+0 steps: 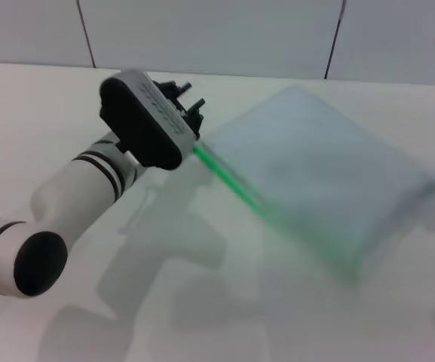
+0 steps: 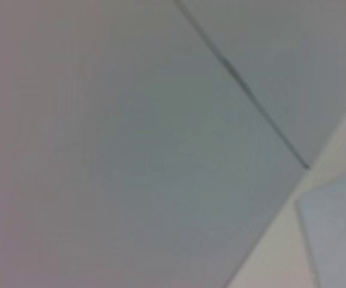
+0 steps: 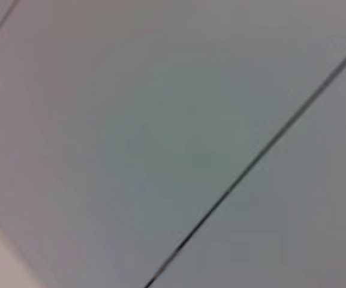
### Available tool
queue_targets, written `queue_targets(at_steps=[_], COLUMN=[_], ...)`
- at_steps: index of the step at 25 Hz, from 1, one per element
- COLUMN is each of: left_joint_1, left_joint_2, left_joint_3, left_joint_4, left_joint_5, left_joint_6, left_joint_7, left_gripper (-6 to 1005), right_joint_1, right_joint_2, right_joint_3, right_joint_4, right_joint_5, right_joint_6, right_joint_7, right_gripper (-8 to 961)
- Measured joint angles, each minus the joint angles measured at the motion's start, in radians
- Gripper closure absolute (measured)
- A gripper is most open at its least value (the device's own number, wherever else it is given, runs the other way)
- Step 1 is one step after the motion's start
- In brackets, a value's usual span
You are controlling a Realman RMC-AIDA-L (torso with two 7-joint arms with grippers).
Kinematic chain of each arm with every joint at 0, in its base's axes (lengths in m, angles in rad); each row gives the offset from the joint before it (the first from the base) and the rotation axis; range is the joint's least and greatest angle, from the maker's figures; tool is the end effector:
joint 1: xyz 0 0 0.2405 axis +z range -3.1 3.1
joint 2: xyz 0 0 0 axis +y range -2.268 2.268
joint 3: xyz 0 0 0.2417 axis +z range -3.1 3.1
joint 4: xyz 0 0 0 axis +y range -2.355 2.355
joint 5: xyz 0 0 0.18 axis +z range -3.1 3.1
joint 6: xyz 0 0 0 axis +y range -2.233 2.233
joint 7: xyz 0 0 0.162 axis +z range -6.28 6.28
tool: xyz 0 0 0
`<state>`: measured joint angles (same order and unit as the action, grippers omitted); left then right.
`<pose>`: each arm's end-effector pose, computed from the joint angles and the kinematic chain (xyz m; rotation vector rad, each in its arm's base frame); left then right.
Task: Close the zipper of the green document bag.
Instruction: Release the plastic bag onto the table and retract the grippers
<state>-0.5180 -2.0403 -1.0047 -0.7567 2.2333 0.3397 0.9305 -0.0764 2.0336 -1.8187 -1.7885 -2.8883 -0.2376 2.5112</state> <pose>-0.2011 0.3862 -0.0568 -2.0159 0.0040 -0.0836 0.1666 0.3130 0.0667 -1.8512 0.0400 0.1034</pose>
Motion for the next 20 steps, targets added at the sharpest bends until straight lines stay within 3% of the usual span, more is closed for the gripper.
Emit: queue_targets(at_steps=[4, 6, 9, 16, 20], left_joint_1=[0.023, 0.039, 0.047, 0.066, 0.086], left_joint_2=[-0.001, -0.001, 0.001, 0.003, 0.005], left_joint_3=[0.003, 0.016, 0.04, 0.053, 0.126], left_joint_4=[-0.02, -0.039, -0.047, -0.038, -0.024], left_joint_5=[-0.117, -0.179, -0.228, -0.234, -0.232], left_joint_6=[0.101, 0.177, 0.283, 0.409, 0.509], left_joint_7=[-0.009, -0.032, -0.121, -0.396, -0.422], left_gripper=[710, 651, 562, 384, 388], right_joint_1=[-0.057, -0.059, -0.03, 0.129, 0.222], right_joint_2=[0.0, 0.0, -0.002, -0.007, -0.008], right_joint_3=[-0.035, -0.06, -0.093, -0.186, -0.24], right_joint_4=[0.03, 0.082, 0.202, 0.578, 0.771], right_joint_5=[0.009, 0.051, 0.15, 0.378, 0.505], right_joint_6=[0.231, 0.347, 0.51, 0.843, 0.963], right_joint_7=[0.057, 0.068, 0.069, 0.064, 0.071], right_gripper=[627, 383, 367, 331, 327])
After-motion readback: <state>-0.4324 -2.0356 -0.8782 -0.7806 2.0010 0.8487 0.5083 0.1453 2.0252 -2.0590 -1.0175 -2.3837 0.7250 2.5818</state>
